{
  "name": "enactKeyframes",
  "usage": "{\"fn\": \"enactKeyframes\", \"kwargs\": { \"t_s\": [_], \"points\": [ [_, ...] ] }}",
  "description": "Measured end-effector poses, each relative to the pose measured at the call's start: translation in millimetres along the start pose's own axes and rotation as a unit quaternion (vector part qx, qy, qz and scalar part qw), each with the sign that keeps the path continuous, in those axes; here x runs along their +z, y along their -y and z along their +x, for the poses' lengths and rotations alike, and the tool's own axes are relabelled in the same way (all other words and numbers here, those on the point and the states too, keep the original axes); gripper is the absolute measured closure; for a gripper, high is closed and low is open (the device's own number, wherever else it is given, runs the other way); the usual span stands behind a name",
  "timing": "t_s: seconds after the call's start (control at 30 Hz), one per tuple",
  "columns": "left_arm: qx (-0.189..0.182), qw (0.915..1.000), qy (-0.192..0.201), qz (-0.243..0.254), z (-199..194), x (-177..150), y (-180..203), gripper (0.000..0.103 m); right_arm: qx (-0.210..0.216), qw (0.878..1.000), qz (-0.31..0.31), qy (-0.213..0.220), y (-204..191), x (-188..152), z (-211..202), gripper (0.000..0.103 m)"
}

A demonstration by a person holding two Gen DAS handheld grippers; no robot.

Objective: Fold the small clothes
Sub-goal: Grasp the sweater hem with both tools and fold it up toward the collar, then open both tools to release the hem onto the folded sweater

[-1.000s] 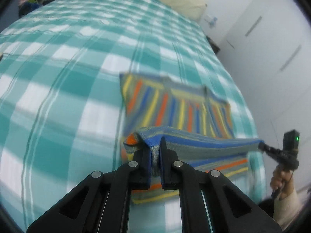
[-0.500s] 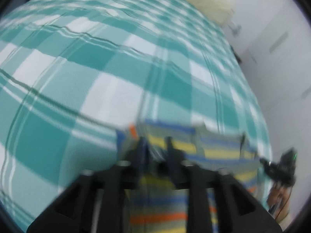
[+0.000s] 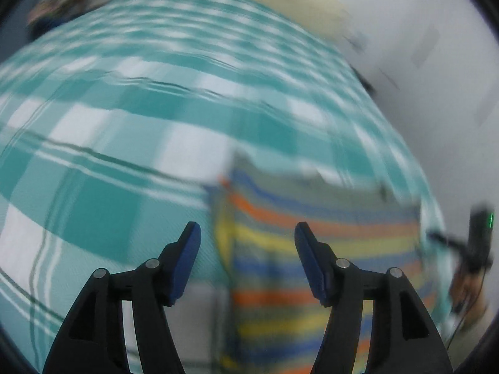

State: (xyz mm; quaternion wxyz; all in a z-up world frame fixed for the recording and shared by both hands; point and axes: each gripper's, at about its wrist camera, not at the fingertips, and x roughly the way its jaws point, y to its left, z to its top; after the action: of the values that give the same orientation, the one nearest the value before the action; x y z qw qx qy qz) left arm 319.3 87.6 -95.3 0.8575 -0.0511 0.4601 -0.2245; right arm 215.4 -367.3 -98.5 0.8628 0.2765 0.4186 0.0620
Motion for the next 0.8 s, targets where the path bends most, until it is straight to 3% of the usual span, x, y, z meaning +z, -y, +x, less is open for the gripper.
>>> {"fn": "enactKeyframes", "kwargs": {
  "t_s": [0.07, 0.13, 0.23, 0.3, 0.43, 0.63, 0.73, 0.8],
  "points": [
    [0.0, 0.9977, -0.022, 0.065, 0.9, -27.7, 26.8, 0.038, 0.003, 0.997, -0.066, -0.031, -28.5, -23.8, 3.8, 0.069],
    [0.031, 0.9918, -0.055, 0.111, 7.7, -61.3, 41.3, 0.038, 0.007, 0.988, -0.138, -0.069, -55.8, -55.3, 5.8, 0.069],
    [0.091, 0.9851, -0.069, 0.129, 11.2, -92.6, 35.7, 0.034, -0.05, 0.969, -0.213, -0.114, -69.7, -95.7, 14.0, 0.069],
    [0.09, 0.9874, -0.069, 0.11, 4.1, -100.6, 26.3, 0.033, -0.096, 0.955, -0.245, -0.139, -65.3, -120.8, 15.1, 0.072],
    [0.115, 0.9847, -0.07, 0.111, -9.1, -110.3, 24.7, 0.033, -0.131, 0.949, -0.255, -0.131, -56.8, -143.1, -4.2, 0.071],
    [0.147, 0.9813, -0.068, 0.104, -38.0, -126.8, 30.4, 0.031, -0.148, 0.957, -0.219, -0.123, -46.1, -146.2, -19.6, 0.07],
    [0.145, 0.9829, -0.047, 0.104, -57.8, -138.8, 44.8, 0.021, -0.159, 0.962, -0.2, -0.092, -53.7, -158.2, -46.2, 0.065],
    [0.134, 0.9848, -0.024, 0.108, -68.8, -147.9, 64.4, 0.015, -0.171, 0.962, -0.198, -0.072, -61.0, -165.6, -57.8, 0.054]
  ]
}}
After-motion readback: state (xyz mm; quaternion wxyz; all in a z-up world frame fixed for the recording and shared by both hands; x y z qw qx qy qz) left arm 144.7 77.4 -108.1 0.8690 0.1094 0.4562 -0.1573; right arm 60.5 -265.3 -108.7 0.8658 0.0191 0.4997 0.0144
